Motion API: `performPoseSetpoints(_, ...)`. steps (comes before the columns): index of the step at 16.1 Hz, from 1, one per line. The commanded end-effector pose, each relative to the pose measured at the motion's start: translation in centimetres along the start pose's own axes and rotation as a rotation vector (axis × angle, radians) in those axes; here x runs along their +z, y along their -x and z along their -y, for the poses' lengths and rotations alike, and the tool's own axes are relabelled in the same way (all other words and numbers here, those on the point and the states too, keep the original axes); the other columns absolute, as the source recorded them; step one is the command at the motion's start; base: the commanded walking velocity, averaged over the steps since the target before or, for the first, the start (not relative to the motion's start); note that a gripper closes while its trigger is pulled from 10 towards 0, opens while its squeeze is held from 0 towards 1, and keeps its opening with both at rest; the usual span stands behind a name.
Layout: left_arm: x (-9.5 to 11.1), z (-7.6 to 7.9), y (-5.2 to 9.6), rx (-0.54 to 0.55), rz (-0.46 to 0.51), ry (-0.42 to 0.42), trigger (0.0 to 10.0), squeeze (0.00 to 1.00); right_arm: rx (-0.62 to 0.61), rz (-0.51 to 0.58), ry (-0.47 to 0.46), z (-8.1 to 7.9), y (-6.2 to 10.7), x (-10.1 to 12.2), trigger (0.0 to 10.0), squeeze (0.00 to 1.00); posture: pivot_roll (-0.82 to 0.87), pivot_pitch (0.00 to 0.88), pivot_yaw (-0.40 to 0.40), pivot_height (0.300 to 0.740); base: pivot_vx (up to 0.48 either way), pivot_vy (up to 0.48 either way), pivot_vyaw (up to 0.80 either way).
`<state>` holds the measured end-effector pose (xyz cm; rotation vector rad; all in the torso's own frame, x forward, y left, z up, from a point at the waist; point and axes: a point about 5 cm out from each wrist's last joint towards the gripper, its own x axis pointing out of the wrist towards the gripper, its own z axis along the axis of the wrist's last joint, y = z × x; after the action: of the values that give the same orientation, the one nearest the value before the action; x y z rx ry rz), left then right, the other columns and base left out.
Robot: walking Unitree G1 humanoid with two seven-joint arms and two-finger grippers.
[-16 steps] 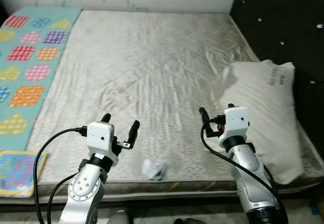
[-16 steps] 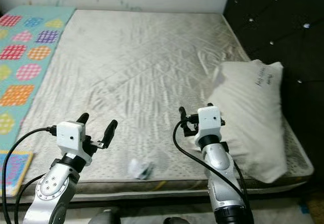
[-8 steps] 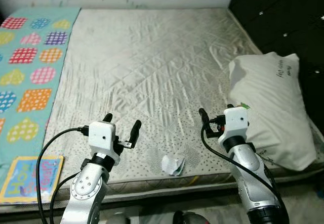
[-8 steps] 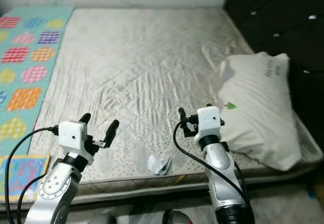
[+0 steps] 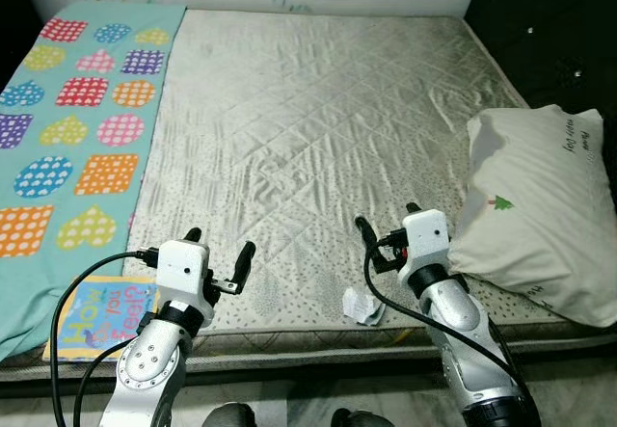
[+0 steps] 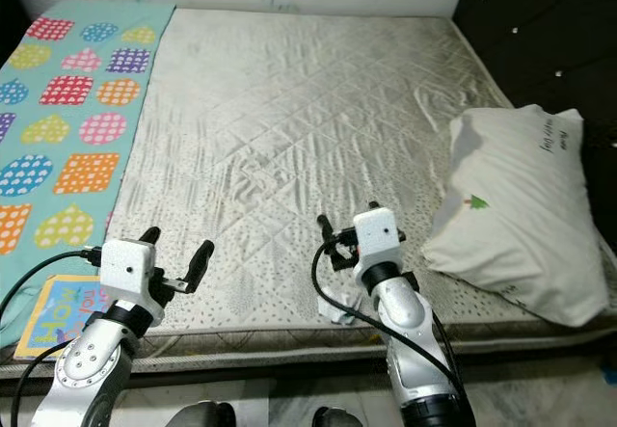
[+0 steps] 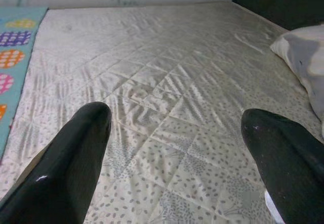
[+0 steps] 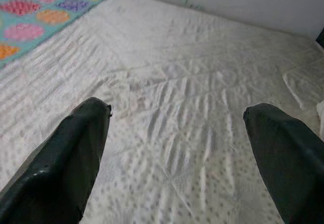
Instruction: Clean up the room
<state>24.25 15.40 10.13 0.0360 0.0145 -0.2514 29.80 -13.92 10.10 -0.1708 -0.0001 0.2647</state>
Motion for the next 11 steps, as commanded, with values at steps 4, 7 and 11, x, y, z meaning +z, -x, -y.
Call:
performPoseSetpoints(4,-0.1,0.3,0.3,-0.013,-0.002,-0.011,10.0,0.0,0.051,-0.026,0.063,-0.1,1.3,-0.3,10.0,0.0,0.03,0.178,-0.041,0.74,0.0,0.0,0.0)
performPoseSetpoints(7,0.8,-0.4,0.9,0.044,0.06,-0.082,10.0,0.0,-0.01,-0.018,0.004,0.0,1.5,0.0,10.0,0.0,0.04,0.177,-0.049,0.74,0.0,0.0,0.0)
performPoseSetpoints(11,0.4,-1.7,2.9,0.188,0.038,-0.061,10.0,0.0,-0.14,0.001,-0.02,1.2,2.5,0.1,10.0,0.0,0.04,0.199,-0.052,0.74,0.0,0.0,0.0)
